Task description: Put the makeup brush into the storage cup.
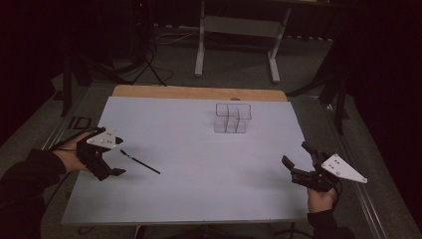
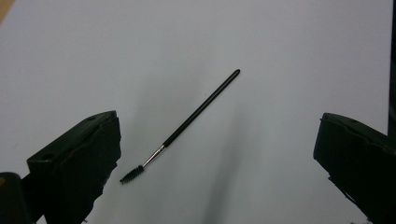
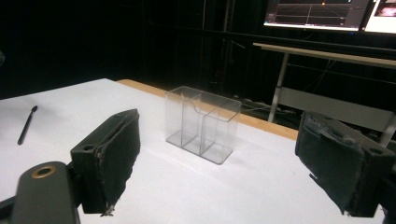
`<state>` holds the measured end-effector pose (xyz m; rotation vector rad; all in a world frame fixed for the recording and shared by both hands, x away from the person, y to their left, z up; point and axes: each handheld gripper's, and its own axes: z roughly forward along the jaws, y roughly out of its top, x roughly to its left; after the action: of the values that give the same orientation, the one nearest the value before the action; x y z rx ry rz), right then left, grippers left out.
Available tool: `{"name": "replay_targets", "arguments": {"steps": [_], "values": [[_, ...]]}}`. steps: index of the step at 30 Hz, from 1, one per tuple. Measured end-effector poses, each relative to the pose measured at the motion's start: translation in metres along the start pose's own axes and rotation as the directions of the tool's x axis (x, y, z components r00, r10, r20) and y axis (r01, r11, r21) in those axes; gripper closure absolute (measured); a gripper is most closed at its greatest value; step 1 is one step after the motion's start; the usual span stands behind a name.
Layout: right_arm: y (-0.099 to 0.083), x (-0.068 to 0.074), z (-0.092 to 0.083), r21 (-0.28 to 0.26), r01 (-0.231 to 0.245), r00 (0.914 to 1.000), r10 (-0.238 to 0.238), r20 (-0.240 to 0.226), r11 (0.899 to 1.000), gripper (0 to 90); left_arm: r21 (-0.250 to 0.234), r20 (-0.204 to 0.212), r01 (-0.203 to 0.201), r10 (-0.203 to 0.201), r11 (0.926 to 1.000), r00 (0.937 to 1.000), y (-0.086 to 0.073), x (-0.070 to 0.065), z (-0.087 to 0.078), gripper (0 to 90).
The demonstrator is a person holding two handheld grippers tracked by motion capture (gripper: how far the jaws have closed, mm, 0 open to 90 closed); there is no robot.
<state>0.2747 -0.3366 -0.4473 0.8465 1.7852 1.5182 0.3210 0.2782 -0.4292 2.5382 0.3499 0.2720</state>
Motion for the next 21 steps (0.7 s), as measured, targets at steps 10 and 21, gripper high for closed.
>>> {"name": "replay_targets", "arguments": {"steps": [10, 21], "values": [[-0.001, 0.0, 0.001, 0.011, -0.001, 1.0, 0.001, 0.001, 1.0, 13.7, 0.114, 0.042, -0.085, 0.081, 0.9898, 0.9958, 0.016, 0.013, 0.02, 3.3], [-0.003, 0.0, 0.003, 0.024, 0.001, 1.0, -0.001, 0.005, 1.0, 13.8, 0.18, 0.091, -0.162, 0.148, 0.9702, 0.9848, 0.019, 0.024, 0.038, 15.4]]}}
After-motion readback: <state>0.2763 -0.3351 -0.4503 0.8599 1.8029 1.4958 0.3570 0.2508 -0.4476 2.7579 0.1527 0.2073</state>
